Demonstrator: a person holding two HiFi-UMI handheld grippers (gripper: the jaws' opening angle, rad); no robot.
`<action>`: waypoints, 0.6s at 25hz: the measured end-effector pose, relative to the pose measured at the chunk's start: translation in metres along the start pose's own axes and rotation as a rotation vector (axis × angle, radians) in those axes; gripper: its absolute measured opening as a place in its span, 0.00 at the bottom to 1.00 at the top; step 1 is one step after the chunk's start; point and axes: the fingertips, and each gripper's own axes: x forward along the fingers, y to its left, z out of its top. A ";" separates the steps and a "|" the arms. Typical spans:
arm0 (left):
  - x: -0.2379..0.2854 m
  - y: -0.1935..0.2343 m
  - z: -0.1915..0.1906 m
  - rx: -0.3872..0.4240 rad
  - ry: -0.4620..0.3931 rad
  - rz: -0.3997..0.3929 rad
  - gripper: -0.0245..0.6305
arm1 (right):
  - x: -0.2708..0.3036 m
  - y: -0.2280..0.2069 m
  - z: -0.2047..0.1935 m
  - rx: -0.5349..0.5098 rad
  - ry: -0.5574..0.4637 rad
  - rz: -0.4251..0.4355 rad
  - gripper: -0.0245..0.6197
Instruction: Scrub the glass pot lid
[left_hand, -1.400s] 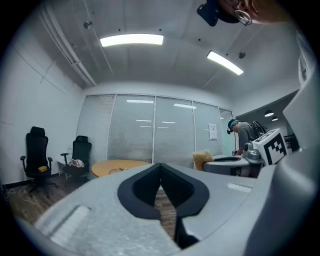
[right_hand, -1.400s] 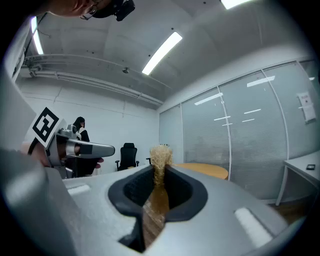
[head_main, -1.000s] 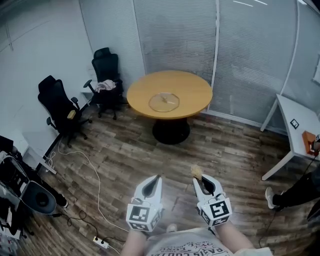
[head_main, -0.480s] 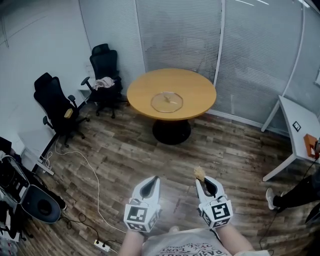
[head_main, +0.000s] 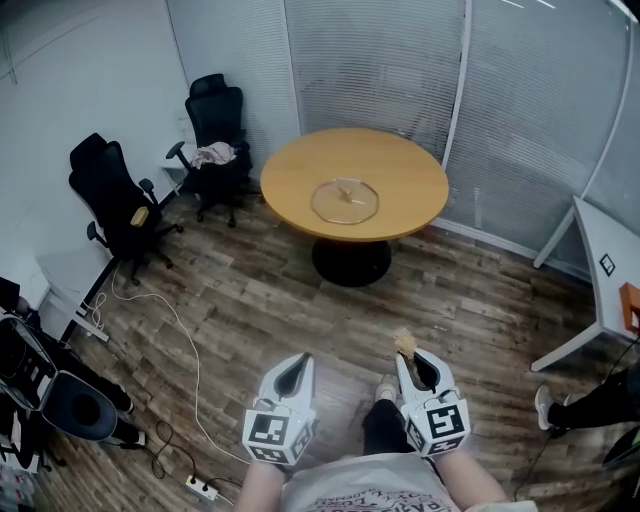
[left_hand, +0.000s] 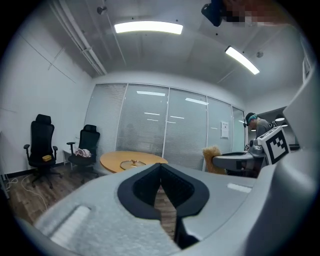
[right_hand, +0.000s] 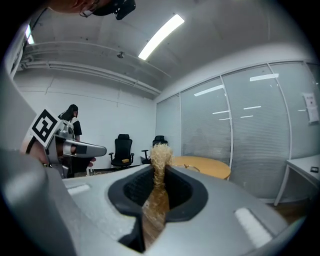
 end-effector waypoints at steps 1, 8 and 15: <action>0.009 0.004 -0.001 0.001 -0.001 0.010 0.05 | 0.010 -0.005 0.000 -0.007 -0.005 0.008 0.13; 0.090 0.027 0.008 0.007 0.009 0.061 0.05 | 0.092 -0.058 0.004 -0.033 0.001 0.059 0.13; 0.202 0.043 0.035 -0.012 -0.021 0.123 0.05 | 0.179 -0.144 0.022 -0.069 -0.007 0.098 0.13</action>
